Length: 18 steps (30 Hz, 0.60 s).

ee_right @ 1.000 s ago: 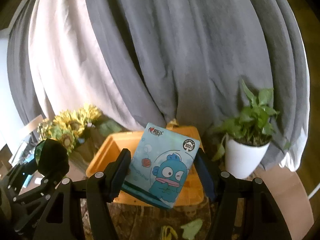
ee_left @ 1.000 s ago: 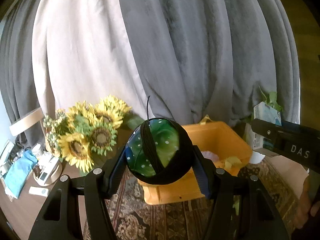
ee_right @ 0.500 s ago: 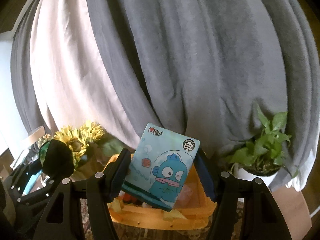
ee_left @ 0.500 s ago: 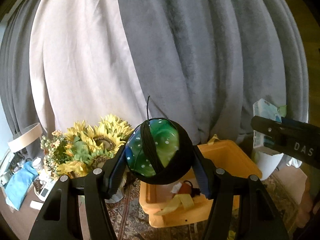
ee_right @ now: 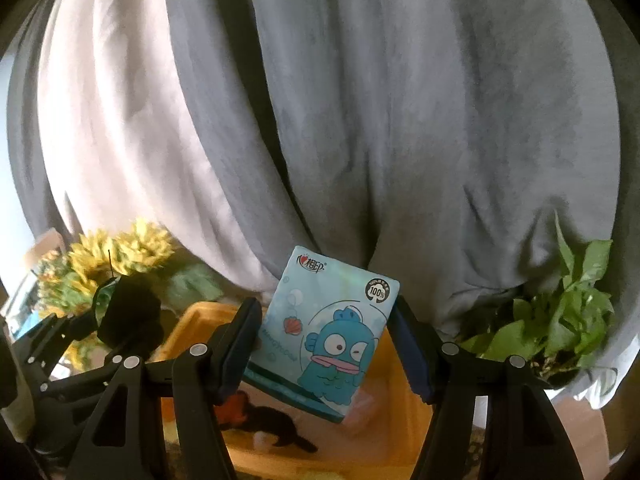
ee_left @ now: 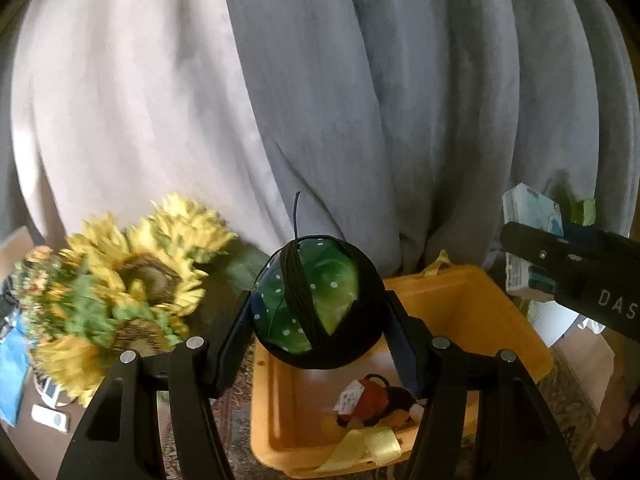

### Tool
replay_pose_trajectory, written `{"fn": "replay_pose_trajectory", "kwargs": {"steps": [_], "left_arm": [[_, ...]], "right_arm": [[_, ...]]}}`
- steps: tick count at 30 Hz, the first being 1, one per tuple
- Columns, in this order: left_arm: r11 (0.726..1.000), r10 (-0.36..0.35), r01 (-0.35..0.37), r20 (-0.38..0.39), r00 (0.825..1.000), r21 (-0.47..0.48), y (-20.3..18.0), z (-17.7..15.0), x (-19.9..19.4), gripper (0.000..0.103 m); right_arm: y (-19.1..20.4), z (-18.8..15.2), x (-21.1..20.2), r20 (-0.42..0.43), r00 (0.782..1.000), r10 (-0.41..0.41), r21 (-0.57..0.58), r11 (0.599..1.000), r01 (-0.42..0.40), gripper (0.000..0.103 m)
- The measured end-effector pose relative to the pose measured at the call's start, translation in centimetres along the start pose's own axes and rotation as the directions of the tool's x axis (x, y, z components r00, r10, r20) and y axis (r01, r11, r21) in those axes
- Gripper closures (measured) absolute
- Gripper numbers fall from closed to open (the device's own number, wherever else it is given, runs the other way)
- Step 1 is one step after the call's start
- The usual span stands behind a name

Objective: Organize soft objects
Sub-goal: 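Carry the ball and card box over the crate and release them inside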

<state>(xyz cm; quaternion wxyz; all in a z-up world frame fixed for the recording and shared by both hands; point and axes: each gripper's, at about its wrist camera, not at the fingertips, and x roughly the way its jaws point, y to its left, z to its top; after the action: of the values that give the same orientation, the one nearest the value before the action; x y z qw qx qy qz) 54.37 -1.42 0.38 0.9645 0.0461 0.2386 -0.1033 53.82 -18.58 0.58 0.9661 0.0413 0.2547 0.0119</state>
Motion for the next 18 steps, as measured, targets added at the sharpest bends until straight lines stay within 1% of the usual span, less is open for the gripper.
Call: {"fn": "replay_pose_trajectory", "kwargs": {"steps": [2,3,5,7,10,13,15,18], "left_arm": [[1.0,-0.011,0.011,-0.031,0.999,-0.001,0.0,0.0,1.5,0.041],[1.0,-0.016,0.016,-0.047,0.999,0.001,-0.1,-0.1,2.2,0.041],[0.999,-0.033,0.033,-0.088,0.996,0.003,-0.3,-0.3,3.8,0.041],[0.999,-0.048,0.049,-0.111,0.993,0.007,-0.5,-0.4,4.9,0.041],[0.998,-0.052,0.057,-0.151,0.987,0.028,-1.1,-0.5,6.5,0.041],[0.996,-0.066,0.078,-0.206,0.976,0.049,-1.7,-0.5,8.5,0.041],[0.994,-0.079,0.094,-0.25,0.965,0.051,-2.2,-0.8,9.7,0.041],[0.993,-0.1,0.116,-0.291,0.951,0.038,-2.6,-0.9,11.2,0.041]], "right_arm": [[-0.2,-0.2,1.3,-0.026,1.0,-0.001,-0.001,1.0,0.001,0.037],[-0.3,-0.4,2.1,-0.053,0.999,0.0,0.003,1.0,0.001,0.037],[-0.7,-0.7,3.6,-0.097,0.995,0.02,0.012,1.0,-0.019,0.037],[-1.1,-1.2,5.3,-0.147,0.989,0.021,0.017,1.0,-0.018,0.038],[-2.1,-1.8,7.7,-0.235,0.97,0.063,0.062,0.997,-0.049,0.038],[-2.6,-2.3,9.2,-0.278,0.957,0.077,0.071,0.996,-0.06,0.038],[-2.7,-2.6,9.9,-0.305,0.949,0.08,0.067,0.996,-0.062,0.037],[-2.7,-3.0,10.7,-0.326,0.941,0.095,0.087,0.994,-0.07,0.037]]}}
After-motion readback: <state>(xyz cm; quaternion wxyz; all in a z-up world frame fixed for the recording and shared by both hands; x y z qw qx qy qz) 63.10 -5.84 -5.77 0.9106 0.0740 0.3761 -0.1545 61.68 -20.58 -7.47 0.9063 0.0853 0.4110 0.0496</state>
